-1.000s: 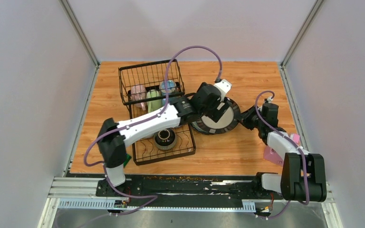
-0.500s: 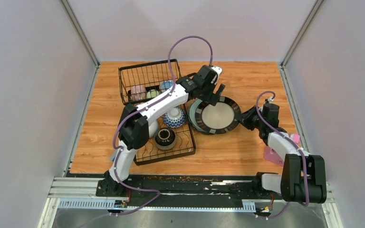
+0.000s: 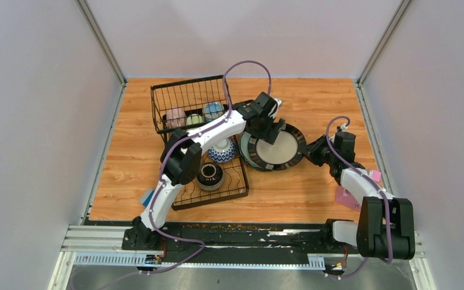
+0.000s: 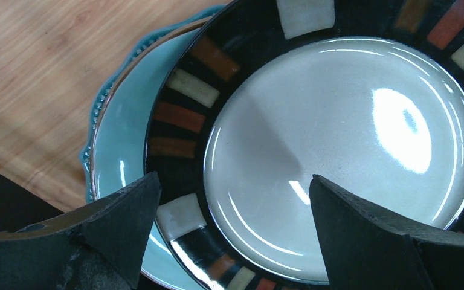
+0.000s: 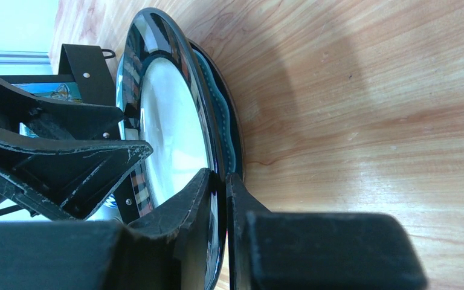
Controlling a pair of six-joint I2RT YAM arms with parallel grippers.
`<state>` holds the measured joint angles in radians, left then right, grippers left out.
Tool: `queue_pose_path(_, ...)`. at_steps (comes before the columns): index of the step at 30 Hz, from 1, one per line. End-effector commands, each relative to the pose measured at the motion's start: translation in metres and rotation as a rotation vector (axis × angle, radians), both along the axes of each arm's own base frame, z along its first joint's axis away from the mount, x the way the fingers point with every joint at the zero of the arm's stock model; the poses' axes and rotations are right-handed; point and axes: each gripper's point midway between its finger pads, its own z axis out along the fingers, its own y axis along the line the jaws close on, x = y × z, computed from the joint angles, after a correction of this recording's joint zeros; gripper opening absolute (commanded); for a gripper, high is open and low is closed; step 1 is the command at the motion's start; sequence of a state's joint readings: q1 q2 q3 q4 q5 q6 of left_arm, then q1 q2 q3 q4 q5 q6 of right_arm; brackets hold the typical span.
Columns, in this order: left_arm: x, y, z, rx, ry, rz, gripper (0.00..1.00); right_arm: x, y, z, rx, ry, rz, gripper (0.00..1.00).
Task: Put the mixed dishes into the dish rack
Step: Pick up the plate at the center of the board.
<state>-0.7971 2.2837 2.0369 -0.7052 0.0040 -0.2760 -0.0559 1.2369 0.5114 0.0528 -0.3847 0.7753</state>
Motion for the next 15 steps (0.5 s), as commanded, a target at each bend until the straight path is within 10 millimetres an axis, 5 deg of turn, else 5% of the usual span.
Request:
queue_pose_path(1, 0.002, -0.001, 0.004, -0.025, 0.016, 0.027, 1.0, 0.001, -0.001, 0.008, -0.009, -0.024, 0.007, 0.11)
queue_pose_path(9, 0.007, 0.009, 0.004, 0.008, -0.02, 0.06, 1.0, 0.002, -0.001, 0.008, -0.007, -0.022, 0.01, 0.12)
queue_pose_path(15, 0.016, 0.015, 0.028, 0.024, -0.109, 0.046, 1.0, 0.001, -0.001, 0.007, -0.008, -0.02, 0.008, 0.12)
